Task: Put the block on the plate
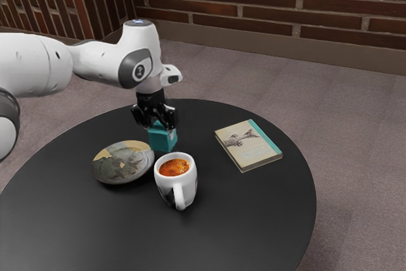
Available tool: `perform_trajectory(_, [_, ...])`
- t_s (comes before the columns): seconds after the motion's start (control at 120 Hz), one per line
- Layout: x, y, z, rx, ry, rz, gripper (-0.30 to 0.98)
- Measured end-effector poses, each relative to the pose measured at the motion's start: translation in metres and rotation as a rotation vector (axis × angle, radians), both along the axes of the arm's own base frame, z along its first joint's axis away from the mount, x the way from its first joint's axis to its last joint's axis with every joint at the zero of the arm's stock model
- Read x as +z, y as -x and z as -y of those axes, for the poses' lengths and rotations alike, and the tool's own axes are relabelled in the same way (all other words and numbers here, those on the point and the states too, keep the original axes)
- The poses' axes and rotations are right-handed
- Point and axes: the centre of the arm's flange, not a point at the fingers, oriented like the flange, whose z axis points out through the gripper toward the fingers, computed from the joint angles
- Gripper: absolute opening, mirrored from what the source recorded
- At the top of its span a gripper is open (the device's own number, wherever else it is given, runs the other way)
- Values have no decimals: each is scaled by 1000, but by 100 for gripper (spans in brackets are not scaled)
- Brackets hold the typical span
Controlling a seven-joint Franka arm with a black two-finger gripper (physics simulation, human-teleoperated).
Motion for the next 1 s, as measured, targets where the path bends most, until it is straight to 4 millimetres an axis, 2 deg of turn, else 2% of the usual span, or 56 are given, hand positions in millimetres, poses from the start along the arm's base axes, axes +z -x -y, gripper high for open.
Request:
perform_trajectory(0.1, [6, 27, -34, 53, -22, -25, -10])
perform_trajectory(0.217, [2, 39, -60, 100, -37, -49, -1])
perform_trajectory(0.258, [-1, 43, -67, 113, -38, -58, 6])
perform_trajectory(0.508, [-21, 51, -93, 164, -14, -96, 39])
perform_trajectory(0.658, [-25, 51, -96, 162, -2, -96, 53])
perform_trajectory(0.8, [-21, 51, -95, 152, 4, -86, 61])
perform_trajectory(0.85, [-6, 52, -94, 147, 10, -65, 62])
perform_trajectory(0.9, [26, 53, -89, 131, 22, -27, 64])
perform_trajectory(0.967, [90, 46, -66, 76, 24, 43, 65])
perform_trajectory(1.0, [134, 42, -46, 36, 25, 90, 66])
